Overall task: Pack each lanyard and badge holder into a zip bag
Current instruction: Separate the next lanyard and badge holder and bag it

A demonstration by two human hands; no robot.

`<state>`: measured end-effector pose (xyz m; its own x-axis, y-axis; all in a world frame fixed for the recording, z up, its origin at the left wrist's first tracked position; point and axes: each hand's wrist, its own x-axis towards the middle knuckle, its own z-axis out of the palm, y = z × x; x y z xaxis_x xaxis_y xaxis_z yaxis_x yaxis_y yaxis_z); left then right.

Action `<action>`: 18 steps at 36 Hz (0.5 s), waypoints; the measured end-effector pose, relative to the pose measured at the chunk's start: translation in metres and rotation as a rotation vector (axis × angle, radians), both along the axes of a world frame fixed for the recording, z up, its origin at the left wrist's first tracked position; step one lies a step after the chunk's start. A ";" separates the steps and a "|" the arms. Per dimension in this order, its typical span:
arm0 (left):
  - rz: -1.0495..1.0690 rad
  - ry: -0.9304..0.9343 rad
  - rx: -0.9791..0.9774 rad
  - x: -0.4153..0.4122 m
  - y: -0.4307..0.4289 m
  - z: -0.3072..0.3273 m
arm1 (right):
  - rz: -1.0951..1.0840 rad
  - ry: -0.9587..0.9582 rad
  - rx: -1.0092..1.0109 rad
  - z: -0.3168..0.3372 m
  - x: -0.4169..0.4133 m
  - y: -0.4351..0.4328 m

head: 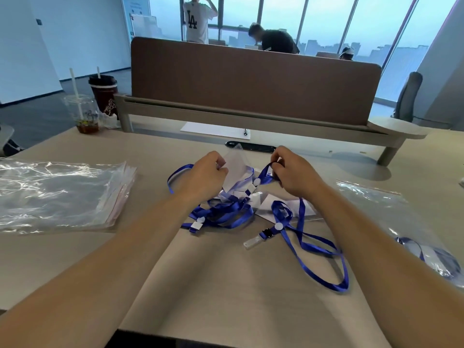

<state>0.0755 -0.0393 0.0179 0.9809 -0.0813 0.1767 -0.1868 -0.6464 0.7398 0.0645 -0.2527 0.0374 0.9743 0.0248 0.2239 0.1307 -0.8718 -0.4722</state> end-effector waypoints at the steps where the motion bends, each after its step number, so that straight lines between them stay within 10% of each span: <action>1: -0.009 0.013 0.012 -0.002 -0.001 0.000 | 0.000 -0.003 0.007 0.001 0.000 0.000; 18: -0.060 0.069 0.160 -0.017 -0.005 0.000 | 0.016 0.268 -0.208 -0.012 -0.007 -0.003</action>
<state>0.0586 -0.0444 0.0177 0.9828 -0.1620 0.0889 -0.1809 -0.7460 0.6409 0.0574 -0.2554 0.0252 0.9969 0.0588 -0.0514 0.0405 -0.9517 -0.3042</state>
